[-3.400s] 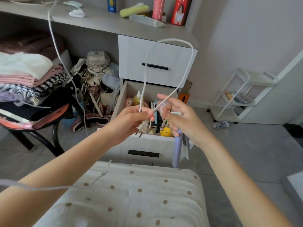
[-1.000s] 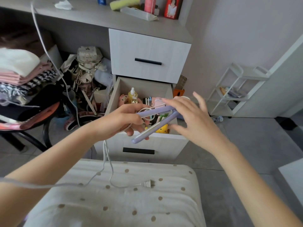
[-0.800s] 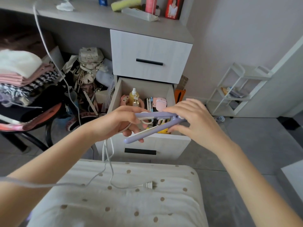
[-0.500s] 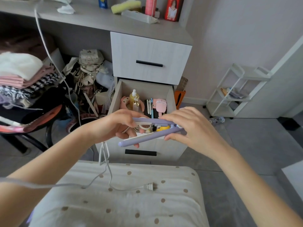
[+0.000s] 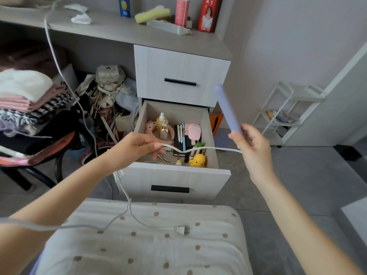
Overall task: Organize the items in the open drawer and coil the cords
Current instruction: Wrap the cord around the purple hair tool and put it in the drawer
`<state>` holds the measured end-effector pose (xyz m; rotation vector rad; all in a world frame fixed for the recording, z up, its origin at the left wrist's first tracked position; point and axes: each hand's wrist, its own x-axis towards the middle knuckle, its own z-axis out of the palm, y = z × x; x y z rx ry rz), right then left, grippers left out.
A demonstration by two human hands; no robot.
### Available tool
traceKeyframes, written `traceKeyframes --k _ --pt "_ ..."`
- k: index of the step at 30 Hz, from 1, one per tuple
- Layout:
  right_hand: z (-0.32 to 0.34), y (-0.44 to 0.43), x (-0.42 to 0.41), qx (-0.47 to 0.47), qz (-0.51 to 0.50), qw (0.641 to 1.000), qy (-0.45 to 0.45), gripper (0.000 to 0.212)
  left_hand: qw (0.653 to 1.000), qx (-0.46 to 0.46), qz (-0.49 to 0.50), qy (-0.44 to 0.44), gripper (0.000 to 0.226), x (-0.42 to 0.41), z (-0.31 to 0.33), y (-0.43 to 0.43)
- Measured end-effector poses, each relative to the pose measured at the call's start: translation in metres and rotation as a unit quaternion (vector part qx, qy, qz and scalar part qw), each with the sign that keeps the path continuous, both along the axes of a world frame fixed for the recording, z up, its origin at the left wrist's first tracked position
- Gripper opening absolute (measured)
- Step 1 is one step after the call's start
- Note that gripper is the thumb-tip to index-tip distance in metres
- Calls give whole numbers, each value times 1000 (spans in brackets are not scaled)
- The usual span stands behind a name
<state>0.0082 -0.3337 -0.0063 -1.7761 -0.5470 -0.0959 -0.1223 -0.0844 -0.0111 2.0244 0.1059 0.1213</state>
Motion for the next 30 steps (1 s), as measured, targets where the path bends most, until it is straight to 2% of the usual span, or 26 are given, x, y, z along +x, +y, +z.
traceKeyframes --k 4,6,9,11,13,14,16,17,18,20,22,24,28,29,30 --pt "-4 -7 14 54 -50 991 108 10 991 136 3 3 16 -3 -12 15" --pt "-1 -8 18 109 -51 975 186 12 977 205 61 8 10 -4 -20 18" --pt "8 -7 27 248 -18 907 341 29 925 313 201 -78 9 -6 -20 13" --pt "15 -3 27 294 -4 874 388 37 918 298 239 -107 8 -7 -17 15" --pt "19 3 20 286 7 874 392 31 937 286 200 -38 19 -6 -14 18" --pt "21 7 15 281 17 875 394 26 932 334 138 43 33 -4 -13 18" --pt "27 19 3 286 49 867 406 19 897 394 -15 202 64 -1 -9 15" --pt "31 25 -4 293 67 860 413 19 894 374 -74 235 73 1 -7 11" --pt "34 31 -10 297 85 855 417 19 911 323 -110 234 78 3 -5 5" --pt "41 43 -19 304 115 845 424 19 962 183 -125 161 81 7 -2 -12" --pt "46 53 -28 313 138 832 437 21 988 42 -114 92 69 12 1 -31" --pt "50 60 -33 320 164 820 445 23 986 -55 -134 80 50 19 0 -45" --pt "59 60 -29 340 183 812 438 22 966 -62 -213 134 34 23 -15 -51" --pt "60 56 -24 335 171 825 422 21 963 -61 -217 148 31 21 -19 -49" --pt "59 53 -18 315 143 854 389 21 964 -49 -211 156 30 18 -23 -47"
